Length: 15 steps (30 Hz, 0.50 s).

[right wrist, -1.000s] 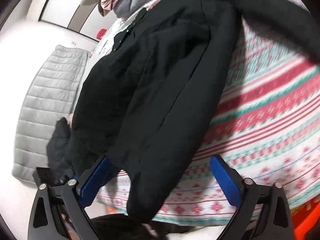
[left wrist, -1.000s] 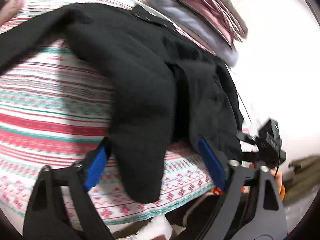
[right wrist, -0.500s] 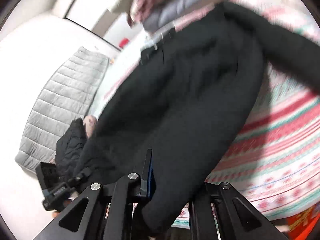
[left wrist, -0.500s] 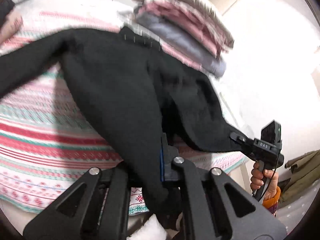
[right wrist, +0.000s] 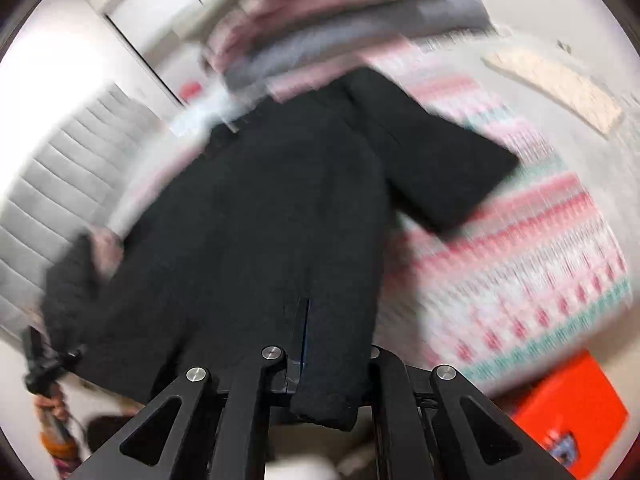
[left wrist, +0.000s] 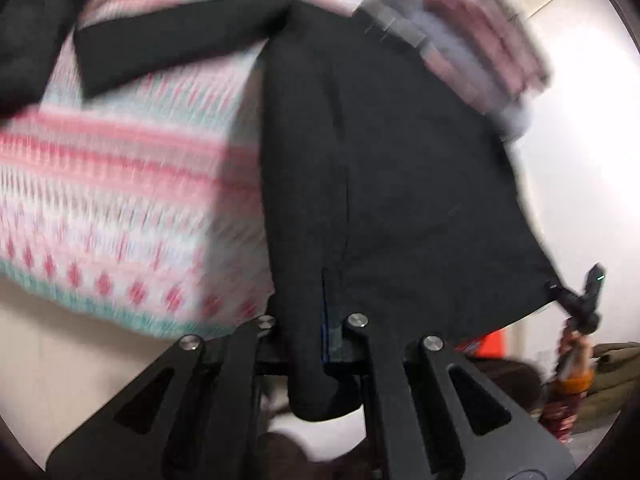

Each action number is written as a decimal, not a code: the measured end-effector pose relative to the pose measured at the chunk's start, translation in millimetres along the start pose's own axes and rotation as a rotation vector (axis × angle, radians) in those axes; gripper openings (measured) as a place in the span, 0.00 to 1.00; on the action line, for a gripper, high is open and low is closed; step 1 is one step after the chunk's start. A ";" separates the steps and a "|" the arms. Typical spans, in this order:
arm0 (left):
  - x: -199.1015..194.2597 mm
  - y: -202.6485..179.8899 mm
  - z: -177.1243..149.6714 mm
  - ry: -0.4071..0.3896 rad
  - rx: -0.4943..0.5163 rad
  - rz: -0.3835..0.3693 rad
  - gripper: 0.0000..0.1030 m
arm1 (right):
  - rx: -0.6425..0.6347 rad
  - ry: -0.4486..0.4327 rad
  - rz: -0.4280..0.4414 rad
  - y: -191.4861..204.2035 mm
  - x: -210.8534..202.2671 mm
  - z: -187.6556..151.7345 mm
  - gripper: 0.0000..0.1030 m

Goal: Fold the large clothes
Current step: 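Grasp the jacket hem with both grippers and lift it up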

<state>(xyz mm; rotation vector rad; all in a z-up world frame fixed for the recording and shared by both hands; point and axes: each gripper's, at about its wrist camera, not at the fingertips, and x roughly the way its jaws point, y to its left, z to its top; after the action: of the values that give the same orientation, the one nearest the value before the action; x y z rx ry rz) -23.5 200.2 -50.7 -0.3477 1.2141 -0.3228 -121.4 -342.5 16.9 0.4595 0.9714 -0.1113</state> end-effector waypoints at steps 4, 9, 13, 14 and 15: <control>31.1 8.8 -7.1 0.090 0.017 0.098 0.08 | 0.039 0.168 -0.069 -35.6 52.7 -23.6 0.08; 22.8 -12.8 -3.3 0.008 0.132 0.223 0.23 | 0.151 0.234 0.005 -61.2 82.2 -25.8 0.16; -2.1 -28.5 5.8 -0.097 0.151 0.262 0.71 | 0.145 0.218 -0.003 -67.0 67.1 -20.4 0.33; -11.5 -34.5 10.5 -0.147 0.155 0.255 0.73 | 0.142 0.205 -0.007 -68.3 63.0 -18.7 0.36; -17.0 -39.0 14.6 -0.176 0.160 0.254 0.75 | 0.142 0.179 -0.009 -72.1 56.2 -11.9 0.47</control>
<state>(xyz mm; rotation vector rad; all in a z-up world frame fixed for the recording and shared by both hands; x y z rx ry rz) -17.3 173.4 -15.1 -0.0792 1.0382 -0.1641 -119.9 -396.0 -58.2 0.6036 1.1458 -0.1494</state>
